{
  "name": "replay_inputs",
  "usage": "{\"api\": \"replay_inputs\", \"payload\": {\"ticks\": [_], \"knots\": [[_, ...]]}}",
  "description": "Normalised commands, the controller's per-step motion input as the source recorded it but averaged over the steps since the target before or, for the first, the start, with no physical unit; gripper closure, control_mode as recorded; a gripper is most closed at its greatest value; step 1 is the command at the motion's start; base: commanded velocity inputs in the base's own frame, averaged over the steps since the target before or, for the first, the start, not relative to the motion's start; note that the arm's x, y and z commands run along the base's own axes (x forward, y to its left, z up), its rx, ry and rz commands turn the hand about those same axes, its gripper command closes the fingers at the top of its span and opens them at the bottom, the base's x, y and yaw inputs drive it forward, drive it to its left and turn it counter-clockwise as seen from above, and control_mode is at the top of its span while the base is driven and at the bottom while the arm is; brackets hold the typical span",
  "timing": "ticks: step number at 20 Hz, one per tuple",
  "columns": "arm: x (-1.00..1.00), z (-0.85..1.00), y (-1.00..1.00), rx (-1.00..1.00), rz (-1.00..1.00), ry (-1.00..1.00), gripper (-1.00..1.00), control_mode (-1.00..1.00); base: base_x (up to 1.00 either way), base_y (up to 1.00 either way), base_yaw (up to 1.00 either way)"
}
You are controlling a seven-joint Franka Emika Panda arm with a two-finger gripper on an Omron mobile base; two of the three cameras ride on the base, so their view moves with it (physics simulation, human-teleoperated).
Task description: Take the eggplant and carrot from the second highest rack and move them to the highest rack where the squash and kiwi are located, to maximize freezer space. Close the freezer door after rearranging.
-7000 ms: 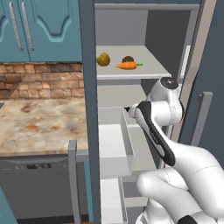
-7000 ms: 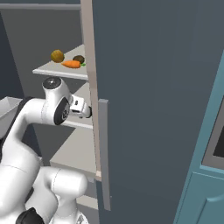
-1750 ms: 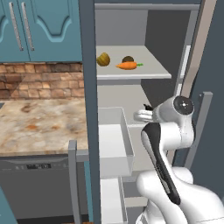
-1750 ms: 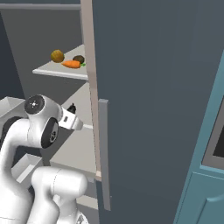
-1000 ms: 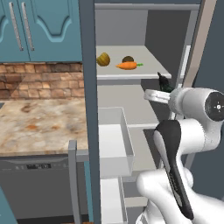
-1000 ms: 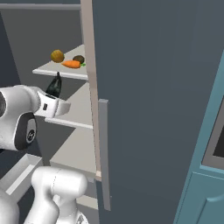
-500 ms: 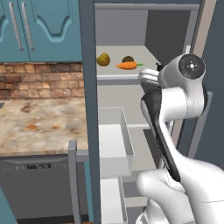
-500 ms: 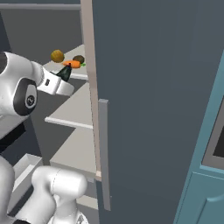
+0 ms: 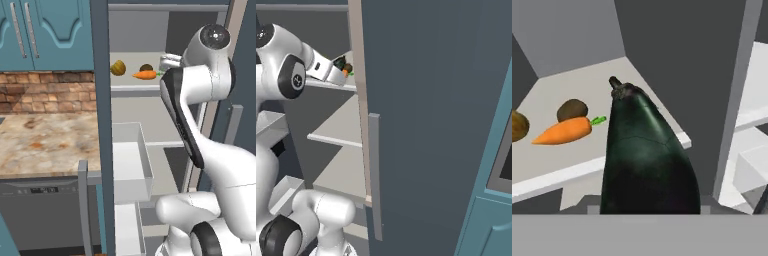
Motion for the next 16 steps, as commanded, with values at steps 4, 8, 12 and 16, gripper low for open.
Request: {"api": "replay_inputs", "payload": {"ticks": [4,8,12,16], "knots": [[0.67,-0.16,-0.12,0.0,0.03,0.0,1.0,-1.0,0.0,0.0,0.0],[0.71,-0.18,-0.02,0.0,0.03,0.01,1.0,-1.0,0.0,0.0,0.0],[0.8,-0.18,0.0,0.0,0.01,0.09,1.0,-1.0,0.0,0.0,0.0],[0.75,-0.16,0.0,0.0,0.0,0.16,1.0,-1.0,0.0,0.0,0.0]]}}
